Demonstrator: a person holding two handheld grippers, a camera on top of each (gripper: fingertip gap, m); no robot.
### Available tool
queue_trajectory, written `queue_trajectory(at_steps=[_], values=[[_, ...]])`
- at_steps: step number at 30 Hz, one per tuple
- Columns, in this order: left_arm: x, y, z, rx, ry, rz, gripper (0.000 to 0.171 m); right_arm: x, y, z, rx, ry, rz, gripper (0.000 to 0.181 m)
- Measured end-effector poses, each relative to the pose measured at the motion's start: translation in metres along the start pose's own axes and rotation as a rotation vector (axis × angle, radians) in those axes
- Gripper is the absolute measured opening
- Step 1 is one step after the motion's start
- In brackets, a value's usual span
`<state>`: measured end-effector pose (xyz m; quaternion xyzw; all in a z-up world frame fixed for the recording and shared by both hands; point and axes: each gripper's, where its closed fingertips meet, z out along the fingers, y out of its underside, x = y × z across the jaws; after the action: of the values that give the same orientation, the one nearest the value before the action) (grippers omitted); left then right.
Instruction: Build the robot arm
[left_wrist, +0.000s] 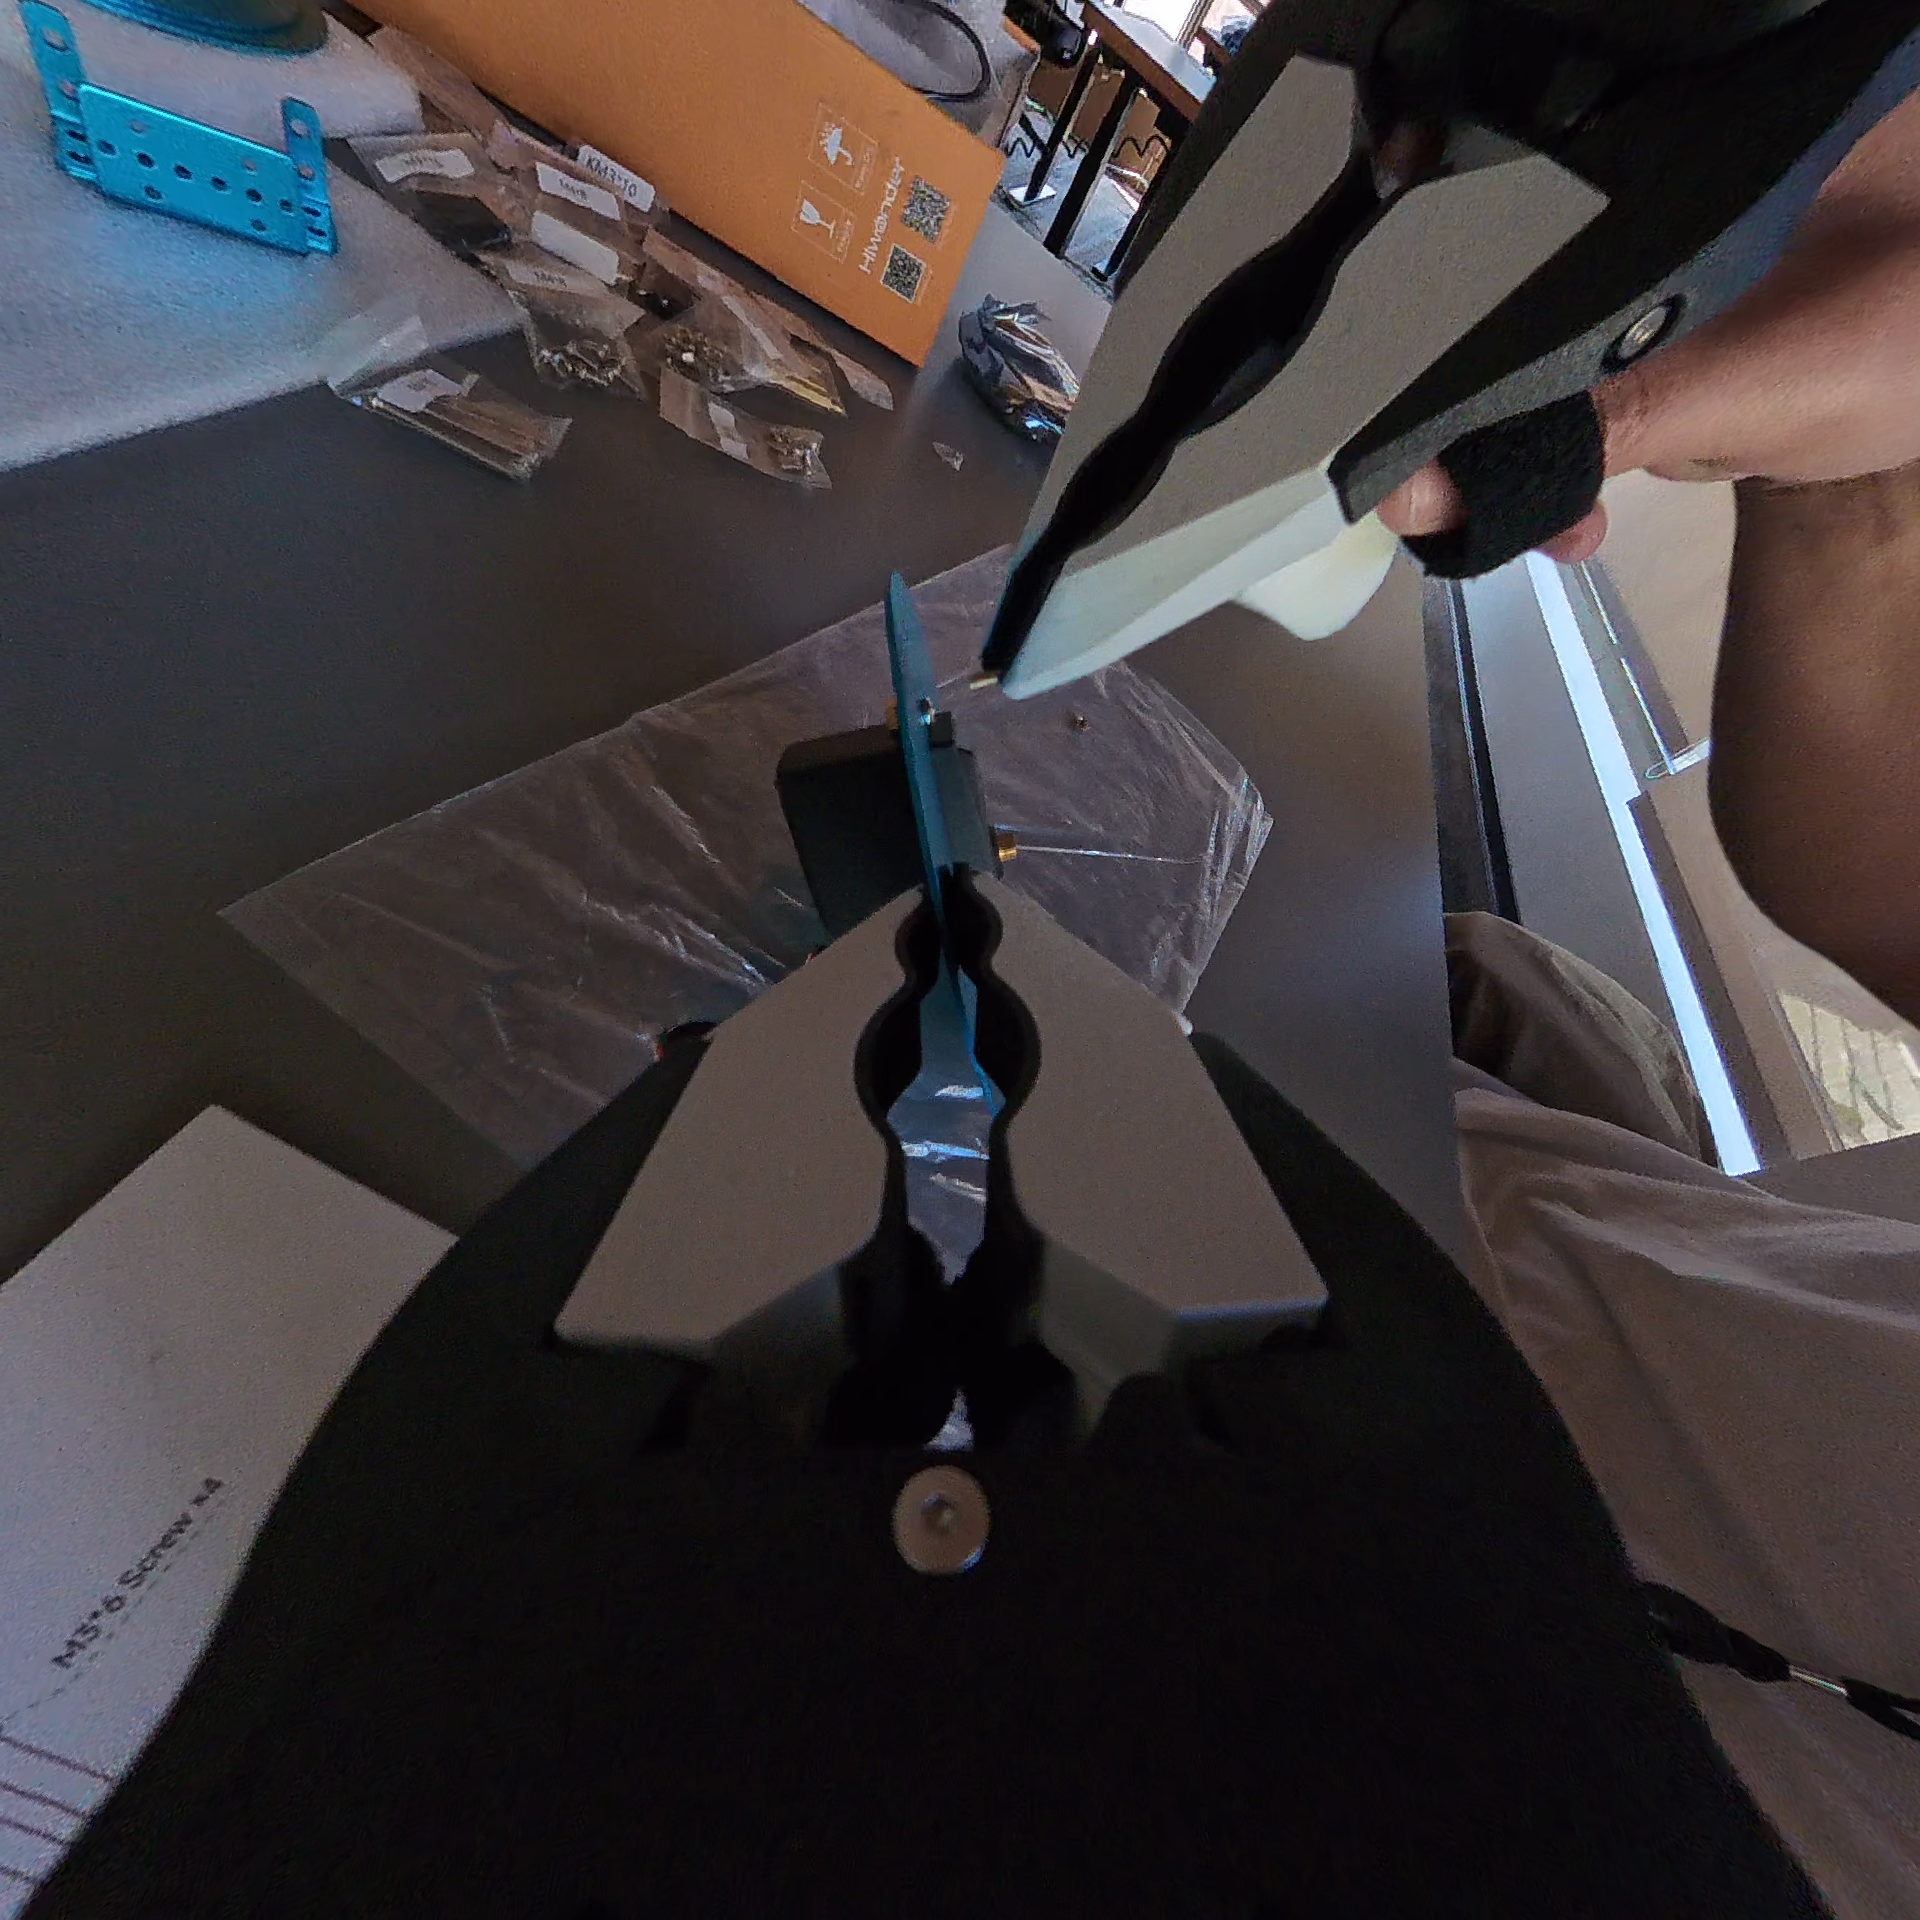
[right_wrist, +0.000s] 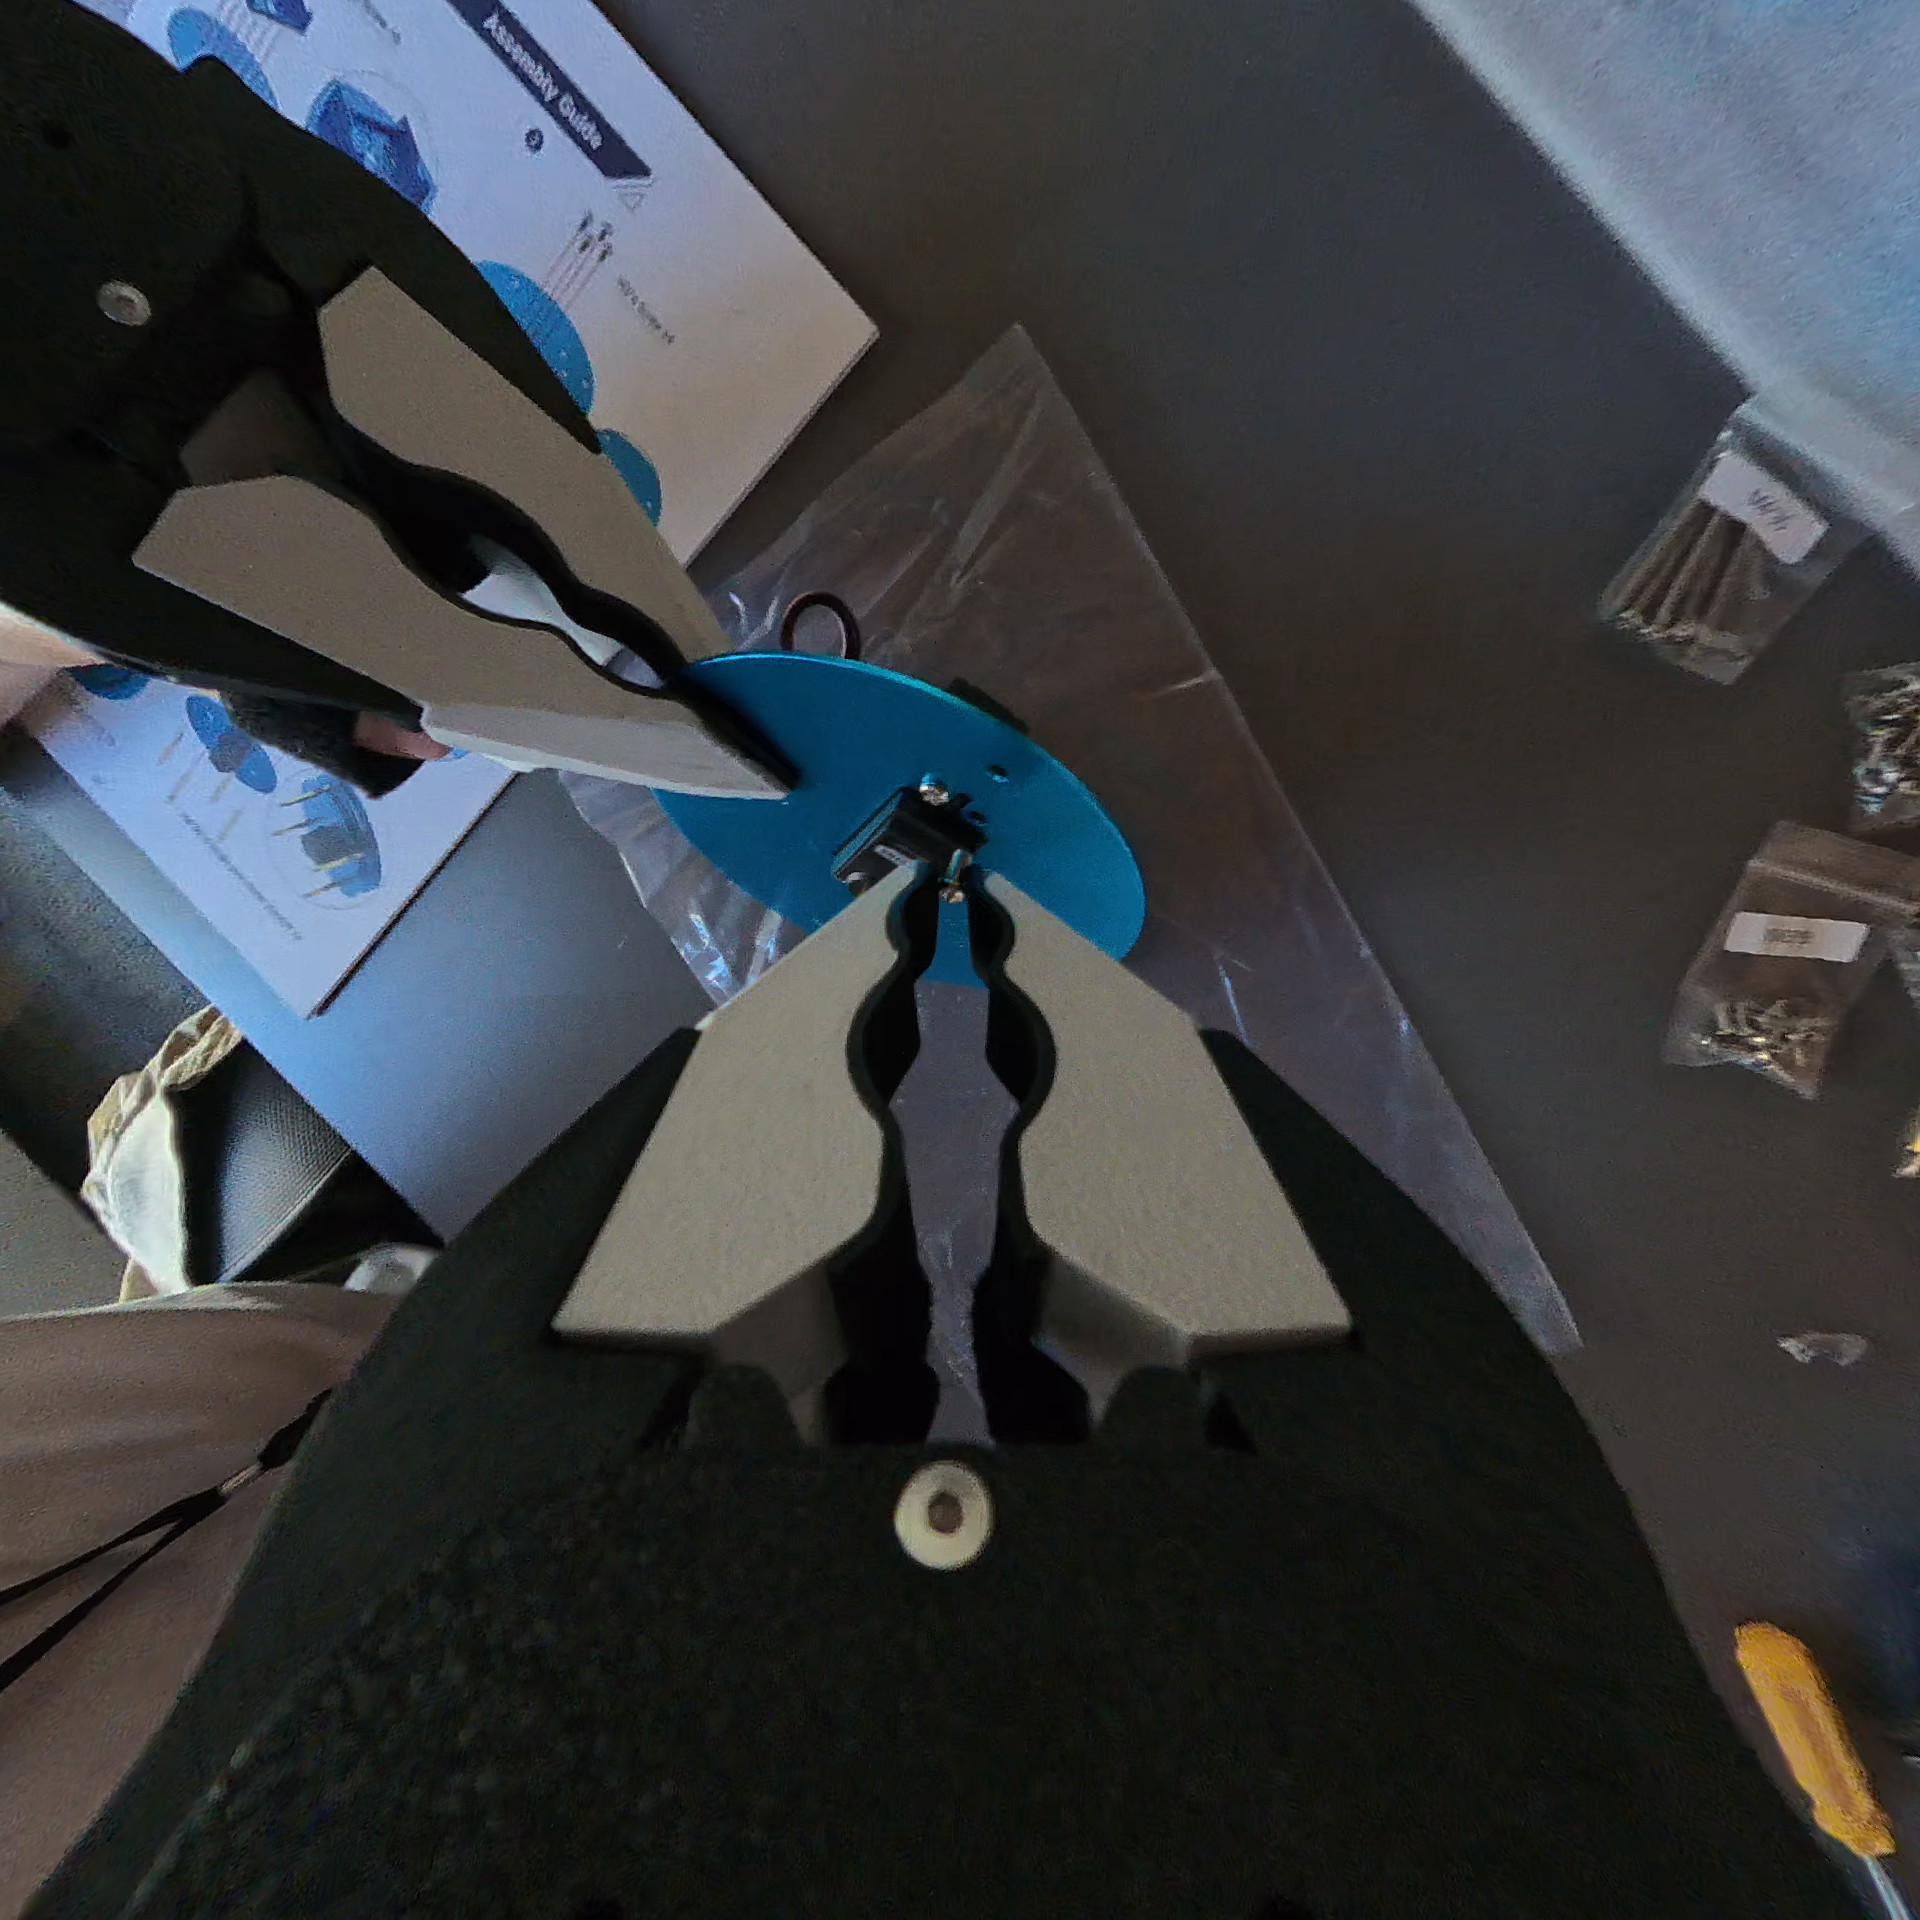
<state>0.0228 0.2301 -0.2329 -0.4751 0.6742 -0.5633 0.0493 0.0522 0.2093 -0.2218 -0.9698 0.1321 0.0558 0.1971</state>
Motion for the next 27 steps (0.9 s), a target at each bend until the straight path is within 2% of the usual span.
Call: queue_trajectory(at_steps=[2,9,27], values=[[-0.001,0.000,0.000,0.001,-0.001,-0.004,0.001,-0.001,0.002,0.005,-0.049,-0.009,-0.002,0.004],[0.000,0.000,0.000,0.000,-0.001,-0.002,0.001,0.001,-0.005,0.008,-0.061,-0.007,0.018,0.004],[-0.005,0.001,0.000,-0.005,-0.009,-0.026,0.002,0.007,-0.009,0.017,-0.030,0.041,-0.009,0.004]])
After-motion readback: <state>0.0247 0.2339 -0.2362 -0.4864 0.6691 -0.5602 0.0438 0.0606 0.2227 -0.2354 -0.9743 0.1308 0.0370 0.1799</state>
